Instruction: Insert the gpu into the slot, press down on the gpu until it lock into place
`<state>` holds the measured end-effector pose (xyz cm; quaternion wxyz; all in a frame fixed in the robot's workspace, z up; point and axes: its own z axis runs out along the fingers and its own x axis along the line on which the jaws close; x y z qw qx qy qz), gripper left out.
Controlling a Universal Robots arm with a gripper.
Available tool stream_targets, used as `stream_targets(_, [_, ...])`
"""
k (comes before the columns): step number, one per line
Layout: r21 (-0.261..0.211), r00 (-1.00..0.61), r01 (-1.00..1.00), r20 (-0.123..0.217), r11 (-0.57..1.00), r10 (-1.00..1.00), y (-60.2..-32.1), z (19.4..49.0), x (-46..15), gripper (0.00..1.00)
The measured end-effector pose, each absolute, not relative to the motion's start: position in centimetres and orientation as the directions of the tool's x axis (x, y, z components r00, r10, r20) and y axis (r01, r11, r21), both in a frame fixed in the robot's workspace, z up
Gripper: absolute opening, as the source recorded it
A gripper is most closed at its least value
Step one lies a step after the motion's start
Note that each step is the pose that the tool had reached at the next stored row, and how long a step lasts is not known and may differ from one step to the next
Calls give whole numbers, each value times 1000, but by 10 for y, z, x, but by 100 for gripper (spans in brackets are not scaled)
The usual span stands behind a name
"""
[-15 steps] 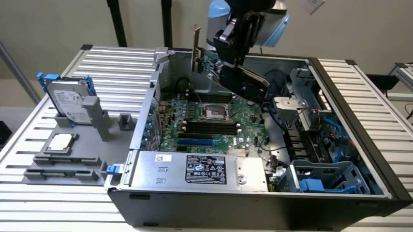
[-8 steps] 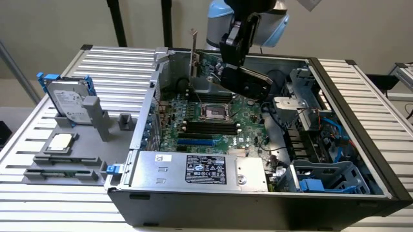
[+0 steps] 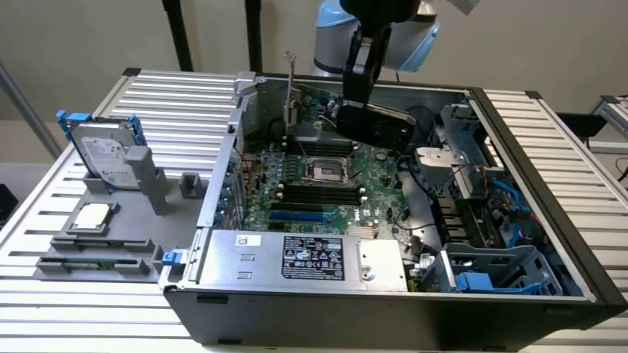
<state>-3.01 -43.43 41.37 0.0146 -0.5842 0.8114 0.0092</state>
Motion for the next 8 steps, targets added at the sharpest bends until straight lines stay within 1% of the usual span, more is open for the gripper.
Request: stream_targets(8, [-5,-176,-984,-35,176,-984,-434,409,-30,26])
